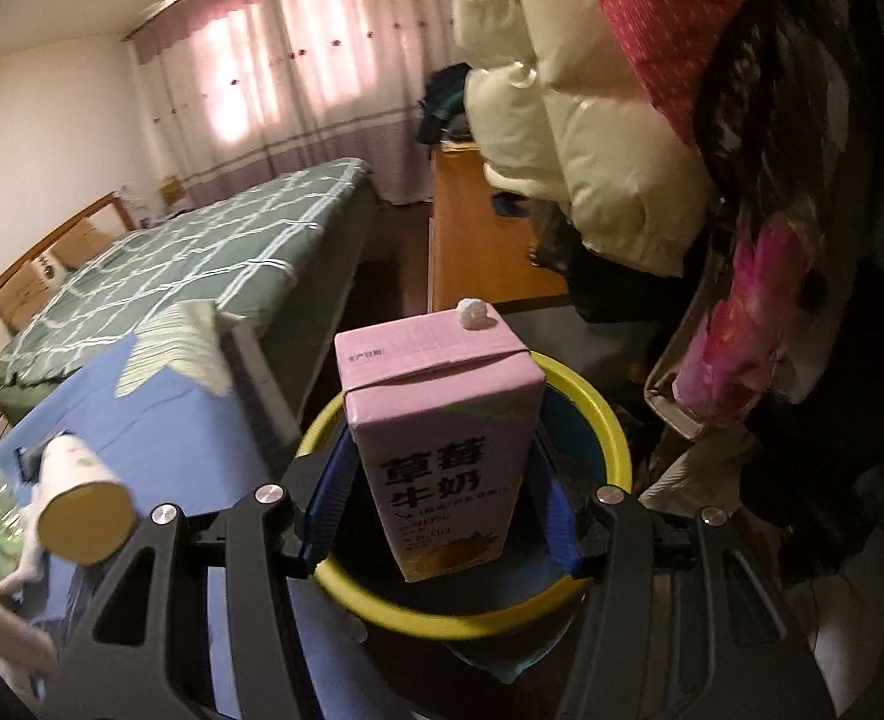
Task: Collect trash
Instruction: 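Carry the pink carton to the yellow bin and release it with the right gripper, then grasp the white-and-red box with the left gripper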
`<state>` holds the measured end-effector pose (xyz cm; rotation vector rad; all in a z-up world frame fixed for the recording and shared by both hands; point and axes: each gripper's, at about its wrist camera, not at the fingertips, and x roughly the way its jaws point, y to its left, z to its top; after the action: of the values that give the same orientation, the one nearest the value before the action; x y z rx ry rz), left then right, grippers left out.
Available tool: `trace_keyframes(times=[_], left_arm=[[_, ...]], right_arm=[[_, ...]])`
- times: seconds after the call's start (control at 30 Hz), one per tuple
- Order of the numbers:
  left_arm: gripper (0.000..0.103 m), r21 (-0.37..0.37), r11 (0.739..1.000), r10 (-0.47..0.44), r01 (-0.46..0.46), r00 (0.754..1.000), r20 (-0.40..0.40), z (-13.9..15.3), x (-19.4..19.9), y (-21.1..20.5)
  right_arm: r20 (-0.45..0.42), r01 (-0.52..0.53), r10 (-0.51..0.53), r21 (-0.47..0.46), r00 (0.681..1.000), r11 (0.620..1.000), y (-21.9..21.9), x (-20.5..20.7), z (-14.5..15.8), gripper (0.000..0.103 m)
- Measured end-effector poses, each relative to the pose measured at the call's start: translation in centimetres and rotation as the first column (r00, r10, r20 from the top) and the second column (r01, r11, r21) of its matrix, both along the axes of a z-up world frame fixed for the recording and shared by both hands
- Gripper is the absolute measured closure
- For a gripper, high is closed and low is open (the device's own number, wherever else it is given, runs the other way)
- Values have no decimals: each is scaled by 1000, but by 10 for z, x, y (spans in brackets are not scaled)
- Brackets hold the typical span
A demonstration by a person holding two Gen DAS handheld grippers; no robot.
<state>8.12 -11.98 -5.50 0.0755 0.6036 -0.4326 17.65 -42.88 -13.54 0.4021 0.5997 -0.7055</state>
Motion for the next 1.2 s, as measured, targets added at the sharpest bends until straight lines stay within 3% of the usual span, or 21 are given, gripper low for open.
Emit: trace_keyframes(times=[0.1, 0.13, 0.2, 0.43, 0.77, 1.03, 1.13, 1.2], left_arm=[[4, 5, 1000, -9, 9, 1000, -4, -2, 6, -4], [4, 6, 1000, -11, 11, 1000, -5, -2, 7, -5], [4, 7, 1000, -15, 16, 1000, -7, -3, 11, -7], [4, 5, 1000, -20, 20, 999, -25, -7, 25, -13], [6, 16, 1000, -25, 25, 999, -21, -8, 36, -19], [34, 33, 999, -20, 21, 998, -52, -13, 51, -24], [51, 33, 999, -18, 20, 997, -76, -18, 57, -26], [68, 32, 999, -15, 18, 996, -88, -20, 59, -26]], right_arm=[[-17, 17, -17, 18, 1000, 1000, -1, 5, -7, 47], [-20, 21, -21, 12, 1000, 1000, 0, 5, -9, 40], [-20, 24, -24, -16, 999, 1000, 3, 6, -8, 34], [-8, 16, -17, -79, 1000, 997, 16, 6, -1, 26], [-4, 8, -9, -81, 1000, 997, 16, 6, 1, 25], [7, -3, 4, -75, 1000, 997, 16, 7, 1, 23], [9, -6, 7, -73, 1000, 997, 16, 6, 1, 23], [12, -6, 7, -71, 1000, 997, 15, 6, 1, 23]])
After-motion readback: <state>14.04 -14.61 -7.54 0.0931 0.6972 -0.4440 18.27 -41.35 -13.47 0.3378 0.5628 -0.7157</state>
